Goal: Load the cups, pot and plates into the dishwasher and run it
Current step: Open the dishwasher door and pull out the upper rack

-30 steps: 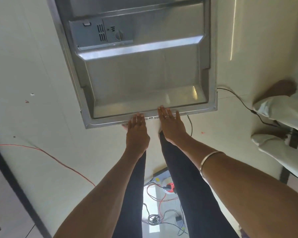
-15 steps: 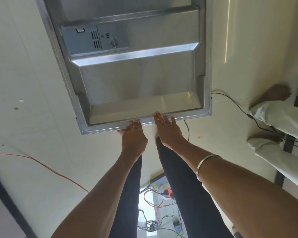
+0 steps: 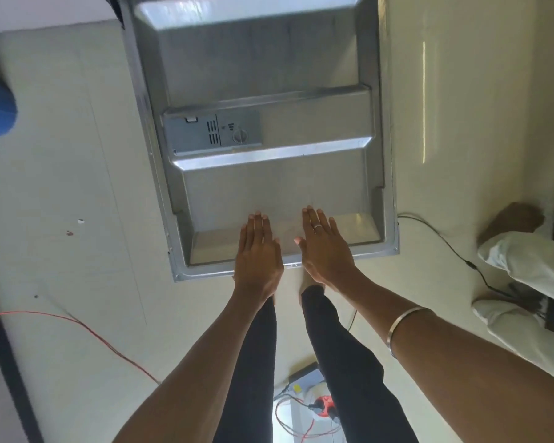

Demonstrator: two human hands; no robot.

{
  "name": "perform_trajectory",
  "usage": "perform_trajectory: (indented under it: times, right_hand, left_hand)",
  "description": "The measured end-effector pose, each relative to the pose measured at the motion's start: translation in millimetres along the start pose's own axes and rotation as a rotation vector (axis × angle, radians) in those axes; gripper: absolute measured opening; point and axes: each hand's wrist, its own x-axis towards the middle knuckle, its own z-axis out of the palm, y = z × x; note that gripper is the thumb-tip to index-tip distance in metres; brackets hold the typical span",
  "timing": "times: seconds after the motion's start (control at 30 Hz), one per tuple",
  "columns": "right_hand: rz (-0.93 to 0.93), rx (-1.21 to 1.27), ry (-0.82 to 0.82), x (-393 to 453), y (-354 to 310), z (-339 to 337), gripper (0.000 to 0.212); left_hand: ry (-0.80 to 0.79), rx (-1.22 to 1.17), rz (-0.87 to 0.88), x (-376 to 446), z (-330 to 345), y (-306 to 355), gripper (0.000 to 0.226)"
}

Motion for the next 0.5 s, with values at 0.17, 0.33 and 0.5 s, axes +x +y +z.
perform_trajectory:
  times: [0.17,0.33,0.5]
  right_hand:
    - [0.032,0.053,0.137,23.8,-7.0,-54.2,0.066]
    - [-0.060,0.050,0.256,61.2,-11.9,-125.6,0.065]
    - [-0.079,0.091,0.423,98.6,-18.0,-199.8,0.068]
  left_hand:
    - [0.141,-0.015,0.011,39.5,-45.2,1.3,0.058]
    - [0.277,-0.021,-0.008,91.8,-106.2,-1.7,0.054]
    - [0.389,0.025,0.030,139.1,-162.1,-16.8,0.054]
